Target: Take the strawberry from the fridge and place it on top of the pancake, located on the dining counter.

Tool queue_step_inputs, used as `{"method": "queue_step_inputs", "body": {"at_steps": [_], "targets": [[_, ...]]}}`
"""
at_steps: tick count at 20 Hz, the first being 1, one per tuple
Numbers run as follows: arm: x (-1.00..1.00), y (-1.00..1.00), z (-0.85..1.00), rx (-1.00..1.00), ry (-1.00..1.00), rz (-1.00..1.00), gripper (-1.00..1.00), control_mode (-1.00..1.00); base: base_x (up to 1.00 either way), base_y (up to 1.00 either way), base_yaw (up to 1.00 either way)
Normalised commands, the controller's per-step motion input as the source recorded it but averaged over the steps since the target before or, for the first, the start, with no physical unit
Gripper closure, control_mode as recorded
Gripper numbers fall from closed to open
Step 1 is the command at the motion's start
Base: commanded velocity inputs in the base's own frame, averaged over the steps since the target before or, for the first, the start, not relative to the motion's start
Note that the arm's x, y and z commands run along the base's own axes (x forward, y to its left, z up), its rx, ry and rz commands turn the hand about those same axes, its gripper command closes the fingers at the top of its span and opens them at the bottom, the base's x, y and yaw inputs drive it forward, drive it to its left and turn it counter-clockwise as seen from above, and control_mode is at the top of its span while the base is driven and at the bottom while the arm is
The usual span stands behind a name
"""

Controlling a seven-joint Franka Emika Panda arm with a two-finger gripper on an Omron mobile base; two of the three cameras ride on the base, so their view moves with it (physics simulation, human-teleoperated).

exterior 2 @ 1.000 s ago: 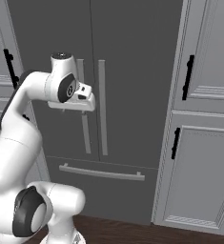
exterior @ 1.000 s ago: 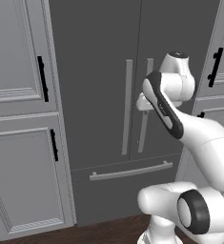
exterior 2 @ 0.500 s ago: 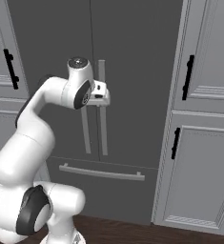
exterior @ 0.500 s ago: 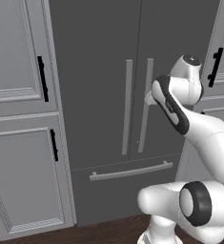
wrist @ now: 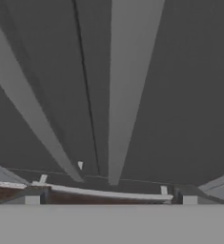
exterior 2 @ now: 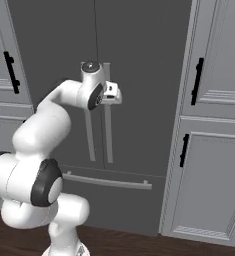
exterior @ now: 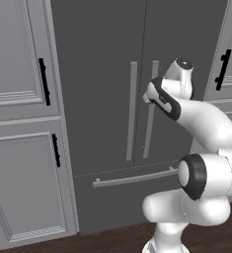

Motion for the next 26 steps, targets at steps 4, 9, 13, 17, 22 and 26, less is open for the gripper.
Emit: {"method": "queue_step_inputs", "body": {"at_steps": [4,9,13,17,22,26], "targets": [[0.74,-0.02,0.0,0.06,0.0,-0.14,-1.0,-1.0,0.0,0.0,0.0],[0.47,-0.04,-0.01,0.06,-0.06,-0.11,-1.0,-1.0,0.0,0.0,0.0],[0.39,-0.29,-0.03,0.0,-0.04,0.0,-1.0,-1.0,0.0,0.0,0.0],[0.35,-0.19,-0.17,0.0,-0.01,0.0,-1.0,-1.0,0.0,0.0,0.0],[0.2,-0.01,-0.28,0.0,-0.09,0.0,-1.0,-1.0,0.0,0.0,0.0],[0.11,0.17,-0.21,0.0,-0.15,0.0,-1.0,-1.0,0.0,0.0,0.0]]}}
